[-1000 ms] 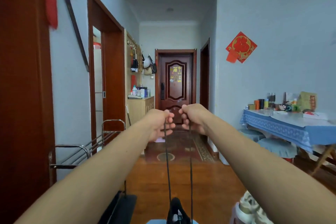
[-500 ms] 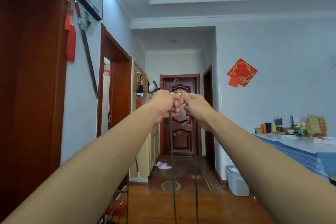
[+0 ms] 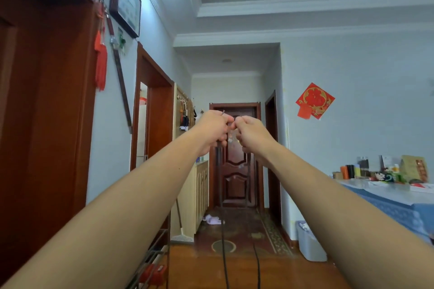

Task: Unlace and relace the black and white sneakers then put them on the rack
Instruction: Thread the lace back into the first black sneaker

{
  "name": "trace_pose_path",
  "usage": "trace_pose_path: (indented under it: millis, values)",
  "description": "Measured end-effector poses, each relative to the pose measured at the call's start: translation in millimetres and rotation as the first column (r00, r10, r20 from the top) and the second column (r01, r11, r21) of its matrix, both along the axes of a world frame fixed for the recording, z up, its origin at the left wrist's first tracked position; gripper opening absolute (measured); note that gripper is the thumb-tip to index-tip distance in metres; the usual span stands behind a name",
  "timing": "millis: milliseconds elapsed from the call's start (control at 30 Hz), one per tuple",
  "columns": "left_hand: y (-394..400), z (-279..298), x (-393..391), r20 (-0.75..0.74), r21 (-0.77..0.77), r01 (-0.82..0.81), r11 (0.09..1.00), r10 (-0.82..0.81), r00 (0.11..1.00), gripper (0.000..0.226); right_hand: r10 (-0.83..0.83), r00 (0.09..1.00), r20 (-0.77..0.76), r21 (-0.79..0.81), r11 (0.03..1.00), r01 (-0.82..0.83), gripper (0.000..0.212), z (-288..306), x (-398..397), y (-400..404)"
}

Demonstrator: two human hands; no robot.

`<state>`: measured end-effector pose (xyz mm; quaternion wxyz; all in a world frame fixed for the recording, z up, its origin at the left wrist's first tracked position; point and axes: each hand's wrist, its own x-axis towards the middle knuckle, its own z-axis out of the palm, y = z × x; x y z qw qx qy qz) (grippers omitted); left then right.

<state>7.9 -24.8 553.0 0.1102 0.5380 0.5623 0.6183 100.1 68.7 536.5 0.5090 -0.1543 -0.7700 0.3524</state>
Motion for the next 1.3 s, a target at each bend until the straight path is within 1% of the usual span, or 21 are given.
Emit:
trace_pose_path:
  millis: [67, 100, 133, 200, 233, 267, 333, 400, 467, 500, 533, 567, 633, 700, 733, 900, 1033, 1100, 1200, 1233, 1300]
  values:
    - [0.9, -25.1, -12.4, -0.144, -0.259, -0.126, 0.958, 0.09, 0.985, 0.026, -0.112, 0.979, 0.17, 0.02, 0.994, 0.11, 0.021, -29.4, -1.8, 9.1]
    - [2.4, -44.7, -21.4, -0.267, -0.442, -0.204, 0.873, 0.089, 0.959, 0.025, -0.151, 0.935, 0.322, 0.017, 0.988, 0.154, 0.017, -51.0, -2.1, 15.9]
    - [5.2, -69.7, -33.7, -0.373, -0.616, -0.276, 0.738, 0.036, 0.927, 0.025, -0.177, 0.845, 0.504, 0.021, 0.981, 0.193, 0.017, -76.5, -1.2, 22.1]
    - [7.7, -135.8, -56.0, -0.468, -0.826, -0.385, 0.412, -0.119, 0.876, 0.019, -0.211, 0.564, 0.798, 0.095, 0.969, 0.228, 0.021, -137.0, 0.4, 34.3]
    - [6.9, -172.5, -65.5, -0.48, -0.855, -0.419, 0.305, -0.164, 0.861, 0.016, -0.194, 0.449, 0.872, 0.106, 0.971, 0.214, 0.019, -168.3, 1.3, 38.4]
    - [6.4, -208.7, -73.0, -0.485, -0.863, -0.432, 0.262, -0.192, 0.853, 0.017, -0.117, 0.423, 0.898, 0.038, 0.981, 0.191, 0.018, -199.5, 1.4, 40.1]
    - [7.4, -279.6, -81.8, -0.414, -0.859, -0.324, 0.397, -0.164, 0.896, 0.029, 0.175, 0.585, 0.792, -0.293, 0.949, 0.113, 0.025, -260.4, -1.5, 40.1]
    - [5.2, -336.3, -75.6, -0.231, -0.806, -0.139, 0.575, -0.089, 0.969, 0.046, 0.418, 0.785, 0.457, -0.619, 0.783, -0.057, 0.027, -306.6, -6.1, 34.7]
    - [7.4, -384.7, -67.1, -0.084, -0.794, -0.036, 0.607, -0.05, 0.995, 0.05, 0.473, 0.865, 0.168, -0.767, 0.614, -0.187, 0.028, -339.7, -6.7, 34.0]
    - [10.4, -406.9, -64.5, -0.043, -0.809, -0.015, 0.587, -0.034, 0.999, 0.05, 0.458, 0.878, 0.14, -0.785, 0.592, -0.183, 0.028, -354.6, -5.5, 38.3]
    - [15.2, -428.9, -63.5, -0.025, -0.826, -0.018, 0.563, -0.005, 1.0, 0.047, 0.415, 0.884, 0.215, -0.758, 0.641, -0.117, 0.029, -369.3, -3.0, 43.4]
    - [17.7, -447.3, -63.0, -0.018, -0.841, -0.032, 0.541, 0.03, 0.999, 0.044, 0.331, 0.867, 0.372, -0.669, 0.744, 0.003, 0.03, -386.6, 0.8, 51.8]
    - [21.1, -471.9, -59.3, -0.008, -0.829, -0.068, 0.555, 0.11, 0.994, 0.029, 0.079, 0.741, 0.666, -0.346, 0.914, 0.213, 0.033, -423.8, 10.9, 65.9]
    - [24.5, -491.2, -56.2, -0.007, -0.765, -0.106, 0.635, 0.156, 0.988, 0.018, -0.088, 0.671, 0.736, -0.11, 0.963, 0.247, 0.035, -467.7, 21.6, 74.0]
    - [25.7, -501.5, -55.1, -0.009, -0.734, -0.122, 0.669, 0.17, 0.985, 0.023, -0.11, 0.686, 0.719, -0.089, 0.964, 0.249, 0.034, -485.9, 27.0, 73.5]
    - [27.7, -536.6, -51.7, -0.045, -0.679, -0.083, 0.73, 0.072, 0.996, 0.02, -0.06, 0.794, 0.605, -0.084, 0.987, 0.139, 0.028, -510.7, 25.5, 59.1]
    - [39.8, -537.7, -57.2, -0.144, -0.709, -0.092, 0.7, -0.016, 0.989, 0.017, 0.06, 0.679, 0.732, -0.115, 0.993, 0.036, 0.025, -503.8, 19.4, 43.0]
    - [37.5, -531.5, -62.0, -0.148, -0.751, -0.066, 0.657, -0.071, 0.986, 0.022, 0.261, 0.592, 0.763, -0.282, 0.958, -0.058, 0.024, -497.5, 25.9, 36.8]
    - [22.6, -521.5, -69.3, -0.102, -0.884, 0.045, 0.465, -0.286, 0.953, 0.028, 0.565, 0.389, 0.728, -0.548, 0.82, -0.164, 0.023, -482.8, 41.1, 34.6]
    - [18.4, -517.5, -70.7, -0.103, -0.9, 0.043, 0.434, -0.308, 0.946, 0.028, 0.585, 0.381, 0.716, -0.568, 0.806, -0.17, 0.023, -481.0, 44.8, 36.5]
    - [13.9, -512.2, -73.9, -0.19, -0.832, -0.062, 0.551, -0.179, 0.965, 0.022, 0.541, 0.471, 0.697, -0.552, 0.824, -0.131, 0.023, -481.3, 47.8, 42.6]
